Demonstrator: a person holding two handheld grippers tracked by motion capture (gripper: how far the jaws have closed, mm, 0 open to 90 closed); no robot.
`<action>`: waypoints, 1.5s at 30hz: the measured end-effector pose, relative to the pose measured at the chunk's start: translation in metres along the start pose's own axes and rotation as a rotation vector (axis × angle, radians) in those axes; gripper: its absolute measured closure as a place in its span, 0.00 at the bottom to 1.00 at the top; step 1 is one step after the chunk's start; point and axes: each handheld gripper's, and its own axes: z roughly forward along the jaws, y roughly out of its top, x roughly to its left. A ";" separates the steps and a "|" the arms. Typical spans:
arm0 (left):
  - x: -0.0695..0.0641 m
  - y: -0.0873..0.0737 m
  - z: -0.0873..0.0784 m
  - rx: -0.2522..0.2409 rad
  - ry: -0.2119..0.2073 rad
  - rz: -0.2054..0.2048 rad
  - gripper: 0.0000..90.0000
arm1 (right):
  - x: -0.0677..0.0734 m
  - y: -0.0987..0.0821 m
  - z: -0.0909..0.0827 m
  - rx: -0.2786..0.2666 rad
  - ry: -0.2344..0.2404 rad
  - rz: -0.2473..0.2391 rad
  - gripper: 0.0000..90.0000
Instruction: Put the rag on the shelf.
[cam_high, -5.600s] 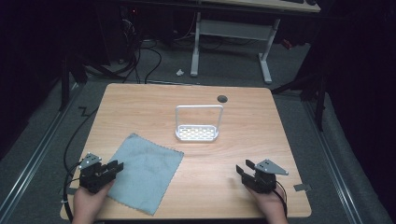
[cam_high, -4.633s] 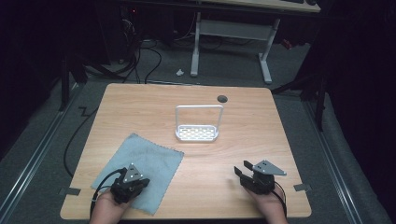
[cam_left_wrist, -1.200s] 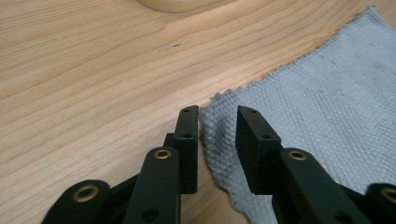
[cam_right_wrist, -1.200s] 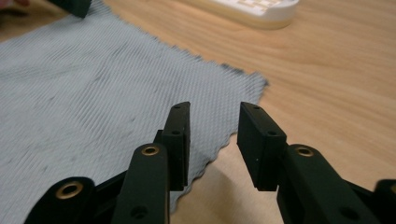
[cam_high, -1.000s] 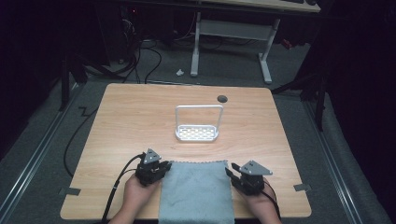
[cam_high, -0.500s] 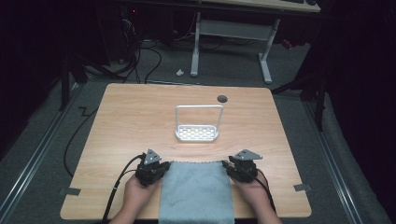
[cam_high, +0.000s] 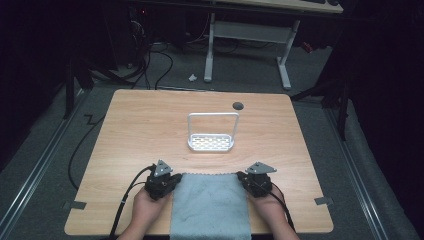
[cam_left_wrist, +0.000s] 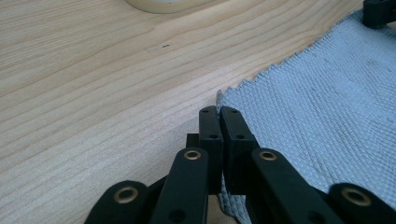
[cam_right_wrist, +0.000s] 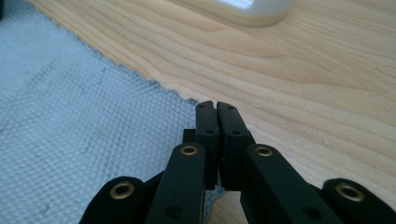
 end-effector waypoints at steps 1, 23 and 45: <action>0.000 0.000 -0.001 -0.005 -0.002 0.000 0.98 | 0.000 0.000 -0.002 -0.012 0.004 0.004 0.99; -0.008 0.012 -0.039 -0.220 -0.007 -0.029 0.98 | 0.013 0.010 -0.039 -0.239 -0.021 -0.040 0.99; -0.024 0.061 -0.081 -0.450 0.016 0.050 0.99 | 0.011 0.056 -0.091 -0.473 -0.080 -0.053 0.99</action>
